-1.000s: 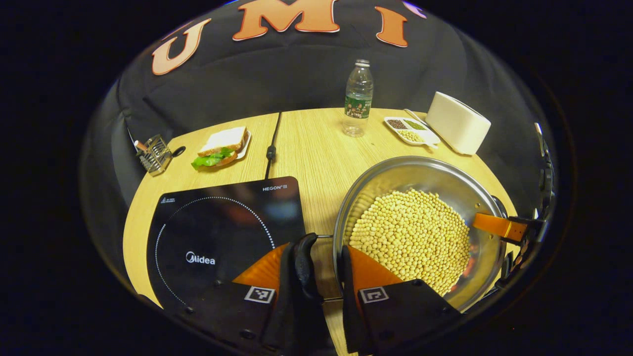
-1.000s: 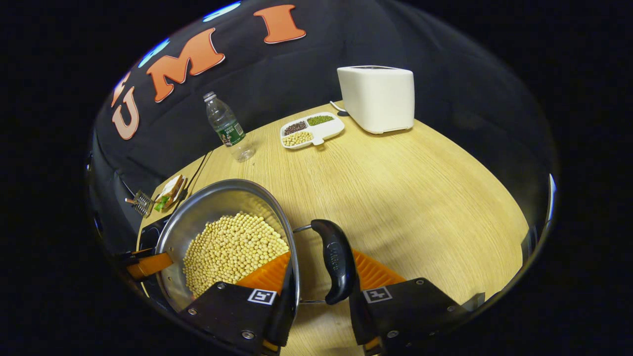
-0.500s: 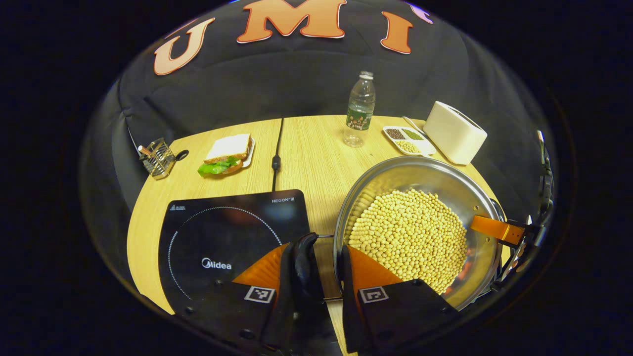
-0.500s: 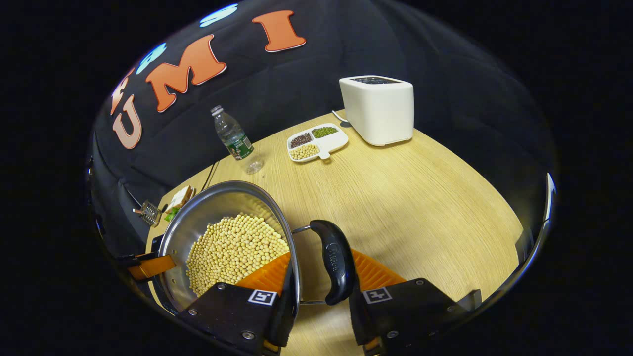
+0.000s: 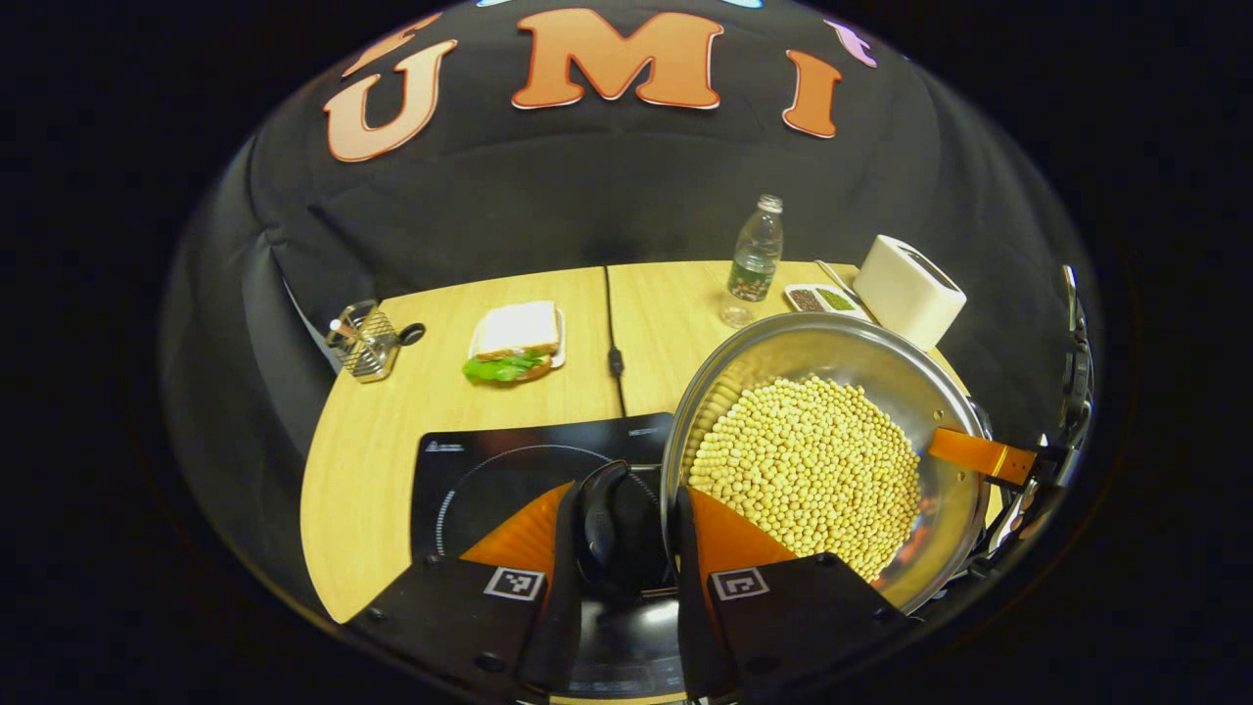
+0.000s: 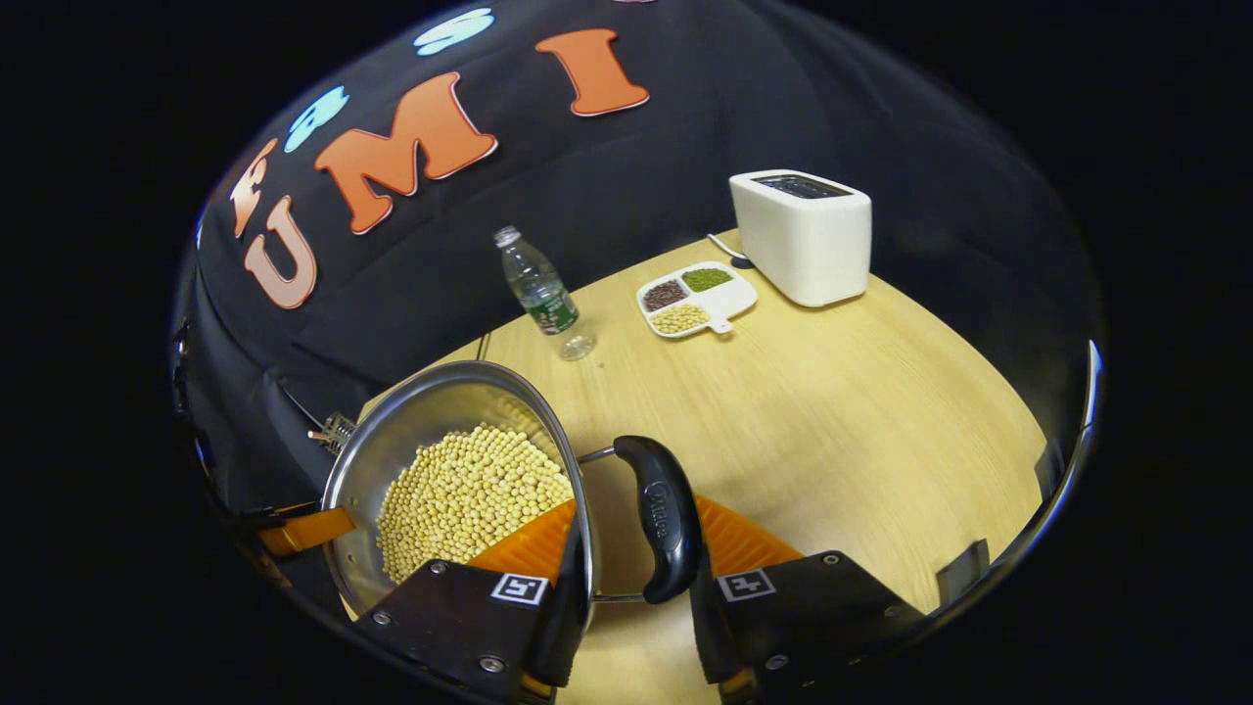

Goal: First push the handle of the pot to place it horizontally, then grasp the pot with both hands and set it on the induction cooktop.

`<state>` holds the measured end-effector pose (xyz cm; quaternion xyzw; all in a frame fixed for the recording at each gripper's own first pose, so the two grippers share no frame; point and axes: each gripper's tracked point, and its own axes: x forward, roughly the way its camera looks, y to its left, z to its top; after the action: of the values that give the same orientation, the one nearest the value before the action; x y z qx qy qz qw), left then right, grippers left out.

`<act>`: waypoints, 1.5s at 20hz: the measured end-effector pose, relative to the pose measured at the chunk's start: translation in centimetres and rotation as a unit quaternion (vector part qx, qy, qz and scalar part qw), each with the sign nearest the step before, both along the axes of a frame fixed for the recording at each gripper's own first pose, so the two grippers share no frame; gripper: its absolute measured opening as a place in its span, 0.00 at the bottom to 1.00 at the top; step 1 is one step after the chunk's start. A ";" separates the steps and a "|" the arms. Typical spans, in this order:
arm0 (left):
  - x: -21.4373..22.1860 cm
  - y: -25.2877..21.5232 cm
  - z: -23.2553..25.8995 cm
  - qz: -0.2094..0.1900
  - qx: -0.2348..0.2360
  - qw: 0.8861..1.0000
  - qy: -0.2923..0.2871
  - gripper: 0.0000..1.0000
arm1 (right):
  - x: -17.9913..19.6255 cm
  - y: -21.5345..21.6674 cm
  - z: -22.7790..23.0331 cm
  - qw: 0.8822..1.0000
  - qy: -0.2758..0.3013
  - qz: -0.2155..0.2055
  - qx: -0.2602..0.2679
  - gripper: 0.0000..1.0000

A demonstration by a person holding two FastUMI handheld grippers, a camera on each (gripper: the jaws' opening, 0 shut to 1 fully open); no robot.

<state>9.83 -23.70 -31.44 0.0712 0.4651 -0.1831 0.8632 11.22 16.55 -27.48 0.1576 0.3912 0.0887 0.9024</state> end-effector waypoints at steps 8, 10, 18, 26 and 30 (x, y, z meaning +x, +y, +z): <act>0.4 8.3 1.5 0.025 0.019 1.000 0.005 0.48 | -3.2 7.6 0.9 1.000 0.014 0.020 0.013 0.49; 0.8 10.5 1.5 0.030 0.023 0.999 0.007 0.48 | -4.0 9.5 0.8 0.999 0.018 0.024 0.017 0.49; 2.0 15.5 -1.0 0.034 0.027 0.999 0.022 0.48 | -5.0 14.4 -1.0 0.999 0.031 0.033 0.016 0.49; 2.5 15.9 -2.7 0.033 0.024 0.998 0.053 0.48 | -5.0 16.1 -3.6 0.998 0.051 0.033 0.000 0.49; 2.4 16.1 -3.0 0.032 0.012 0.998 0.050 0.48 | -4.9 16.6 -3.6 0.998 0.045 0.038 0.004 0.48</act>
<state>12.22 -7.64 -34.43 0.0580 0.5118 -0.1531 0.8433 6.29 33.15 -31.05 0.1498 0.4366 0.1174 0.8793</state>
